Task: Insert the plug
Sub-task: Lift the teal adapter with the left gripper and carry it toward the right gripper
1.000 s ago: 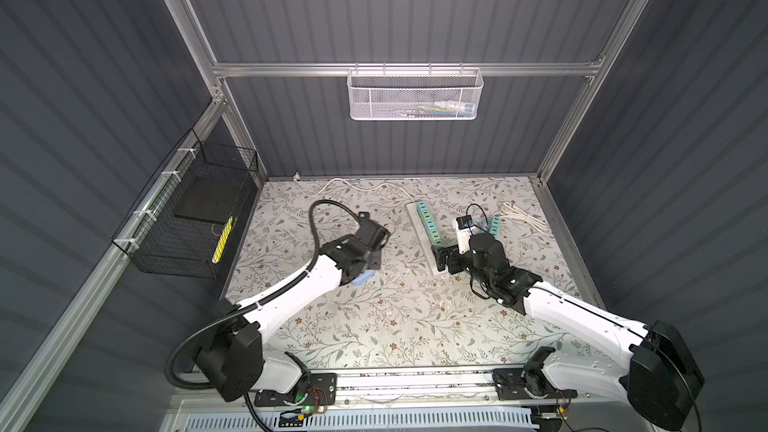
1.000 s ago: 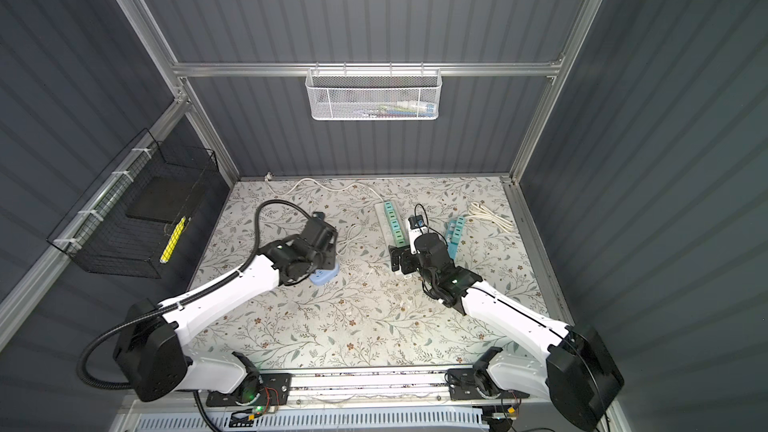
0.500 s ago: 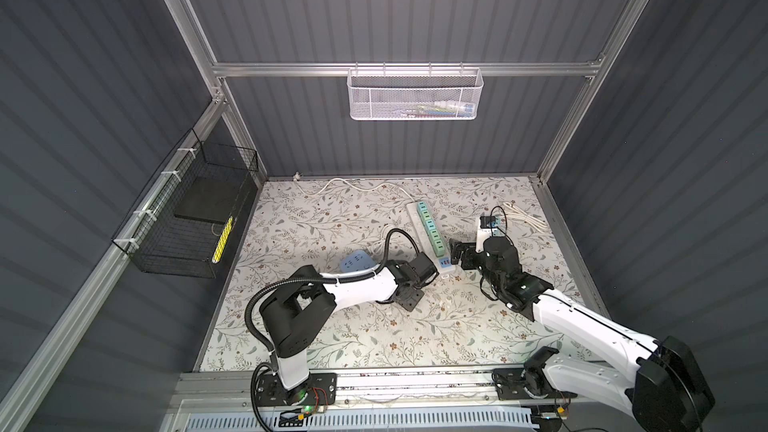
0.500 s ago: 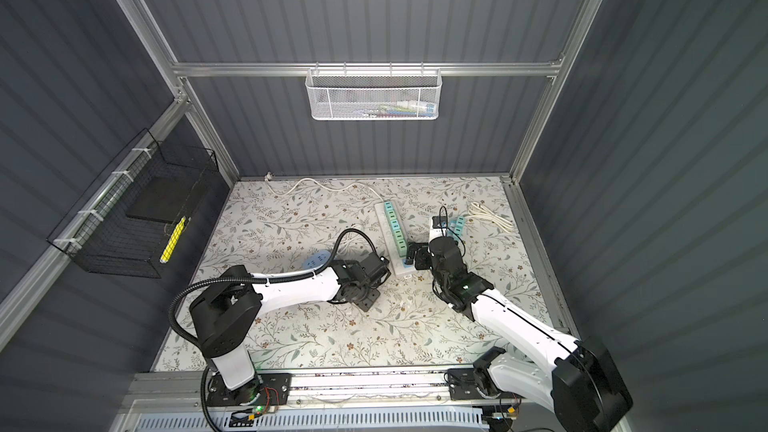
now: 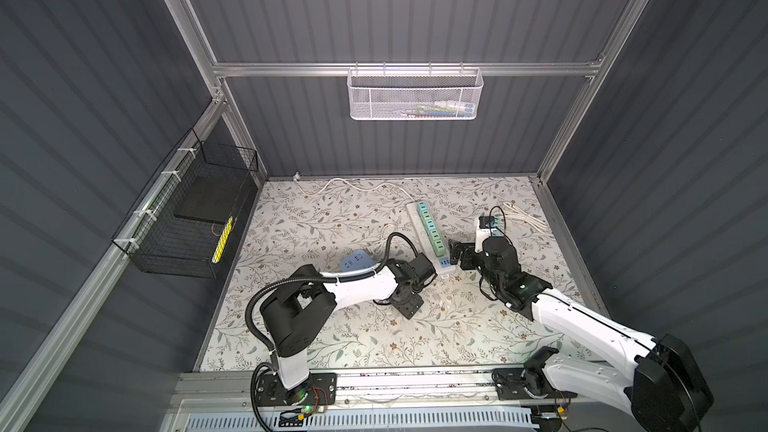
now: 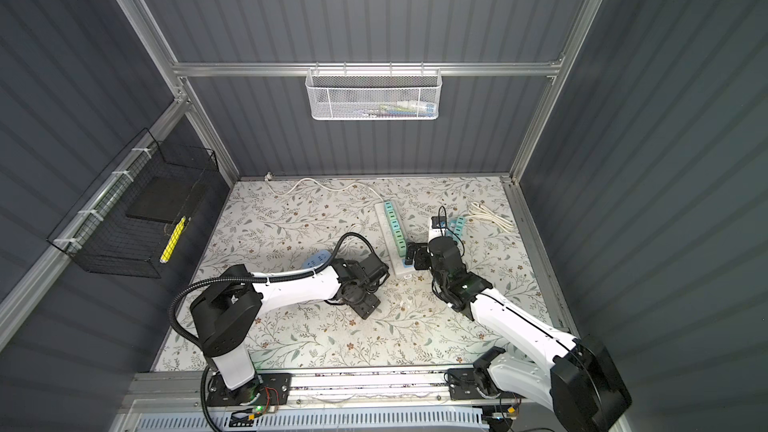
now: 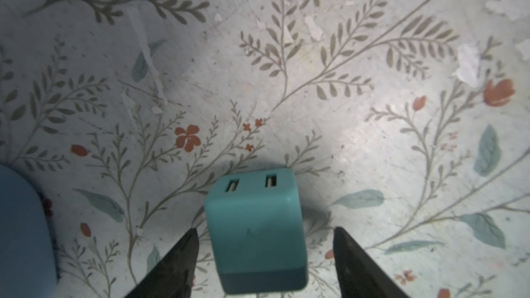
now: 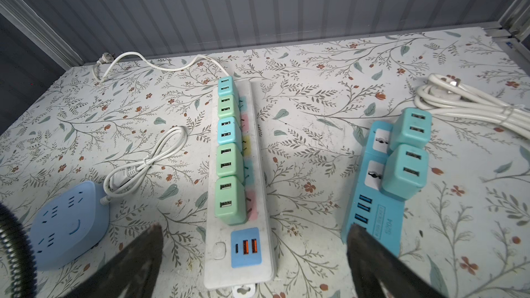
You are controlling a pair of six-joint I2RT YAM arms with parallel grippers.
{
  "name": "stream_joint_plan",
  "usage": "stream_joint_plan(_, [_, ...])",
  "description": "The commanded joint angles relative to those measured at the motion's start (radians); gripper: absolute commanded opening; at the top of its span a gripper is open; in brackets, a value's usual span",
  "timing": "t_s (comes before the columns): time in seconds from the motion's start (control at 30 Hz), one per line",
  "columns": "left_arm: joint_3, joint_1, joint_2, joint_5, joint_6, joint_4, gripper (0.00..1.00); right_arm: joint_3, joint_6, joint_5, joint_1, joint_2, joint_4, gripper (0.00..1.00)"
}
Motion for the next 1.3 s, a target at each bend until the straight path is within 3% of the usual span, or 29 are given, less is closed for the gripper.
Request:
stream_joint_plan(0.0, [0.061,0.005,-0.001,0.046,0.013,-0.085,0.71,0.010,0.010,-0.013,-0.003,0.005,0.006,0.99])
stream_joint_plan(0.37, [0.151,0.023,0.083,-0.011,-0.072,-0.175,0.56,0.015,0.006,-0.020,-0.003,0.006,0.000,0.99])
stream_joint_plan(1.27, [0.085,0.033,0.099,-0.020,-0.061,-0.121,0.52,0.018,0.007,-0.020,-0.003,0.041,-0.001,0.99])
